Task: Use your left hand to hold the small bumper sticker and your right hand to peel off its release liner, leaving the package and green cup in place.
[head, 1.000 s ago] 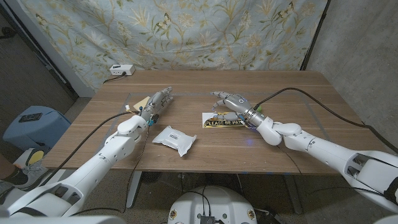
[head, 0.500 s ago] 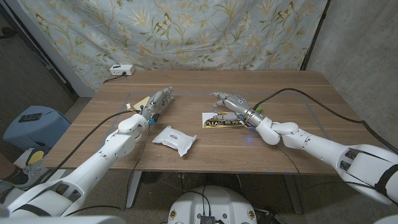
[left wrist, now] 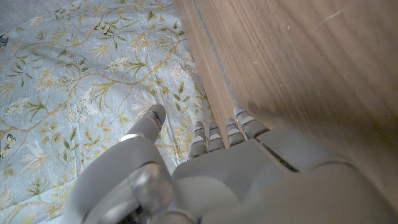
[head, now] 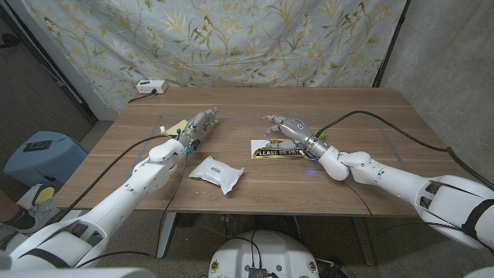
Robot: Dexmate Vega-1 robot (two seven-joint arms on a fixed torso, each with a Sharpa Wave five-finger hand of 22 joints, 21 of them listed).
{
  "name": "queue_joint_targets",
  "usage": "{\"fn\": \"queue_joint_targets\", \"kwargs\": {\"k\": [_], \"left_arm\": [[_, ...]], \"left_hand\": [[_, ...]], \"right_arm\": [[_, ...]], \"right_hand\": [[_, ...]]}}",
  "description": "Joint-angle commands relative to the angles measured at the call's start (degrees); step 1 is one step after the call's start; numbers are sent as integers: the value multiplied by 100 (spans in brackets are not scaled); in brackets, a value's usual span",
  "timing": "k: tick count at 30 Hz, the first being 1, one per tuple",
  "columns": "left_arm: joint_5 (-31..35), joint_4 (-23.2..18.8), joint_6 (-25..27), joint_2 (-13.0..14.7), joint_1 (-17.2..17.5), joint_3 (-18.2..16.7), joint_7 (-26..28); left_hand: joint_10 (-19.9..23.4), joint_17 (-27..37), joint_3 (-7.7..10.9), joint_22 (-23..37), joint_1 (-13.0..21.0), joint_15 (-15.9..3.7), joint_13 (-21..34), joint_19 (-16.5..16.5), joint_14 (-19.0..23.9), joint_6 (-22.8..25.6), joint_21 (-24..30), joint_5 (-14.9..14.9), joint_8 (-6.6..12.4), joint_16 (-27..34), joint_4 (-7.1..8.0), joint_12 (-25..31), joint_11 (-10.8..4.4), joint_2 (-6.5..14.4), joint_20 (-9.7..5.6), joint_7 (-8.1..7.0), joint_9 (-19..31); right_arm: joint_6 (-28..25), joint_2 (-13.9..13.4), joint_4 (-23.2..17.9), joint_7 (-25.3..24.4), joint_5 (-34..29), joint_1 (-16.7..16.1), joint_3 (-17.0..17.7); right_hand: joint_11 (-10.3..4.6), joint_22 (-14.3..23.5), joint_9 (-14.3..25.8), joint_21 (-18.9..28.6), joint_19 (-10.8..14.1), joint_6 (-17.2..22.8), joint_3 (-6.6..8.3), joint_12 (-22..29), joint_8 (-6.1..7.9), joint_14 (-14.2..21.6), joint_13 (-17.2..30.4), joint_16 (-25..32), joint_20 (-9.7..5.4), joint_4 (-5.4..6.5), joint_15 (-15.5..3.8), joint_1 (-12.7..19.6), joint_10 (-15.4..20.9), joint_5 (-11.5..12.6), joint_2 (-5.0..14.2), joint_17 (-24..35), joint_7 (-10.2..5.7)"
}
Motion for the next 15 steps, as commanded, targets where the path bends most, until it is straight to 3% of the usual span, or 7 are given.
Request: {"fn": "queue_joint_targets", "kwargs": {"k": [1,9,15], "left_arm": [[26,174,-28,-134,-147,109,-161],[55,105,-11,-141,-113,128,-107],[61,-33,31,-75,-35,118,-65]], "left_hand": [[-7,25,-17,12,56,29,22,43,-12,11,-4,37,18,29,11,-14,42,10,15,2,17],[-7,25,-28,13,63,26,23,45,-17,6,-4,39,16,28,12,-14,36,12,8,-2,17],[-11,25,-36,13,68,22,24,45,-8,6,-6,40,17,31,12,-15,38,12,13,-3,18]], "right_arm": [[-229,-434,-783,389,143,-322,268],[-272,-534,-979,471,86,-494,448],[-337,-524,-968,440,49,-607,515]], "right_hand": [[6,15,12,26,50,-31,18,46,-34,60,9,48,-35,5,-527,49,44,36,-16,30,-29],[7,16,12,22,50,-101,17,39,-80,68,8,47,-27,16,-522,37,44,46,-23,34,-31],[25,18,23,6,34,-610,0,9,-339,53,12,29,-15,50,-505,-24,27,80,-54,49,9]]}}
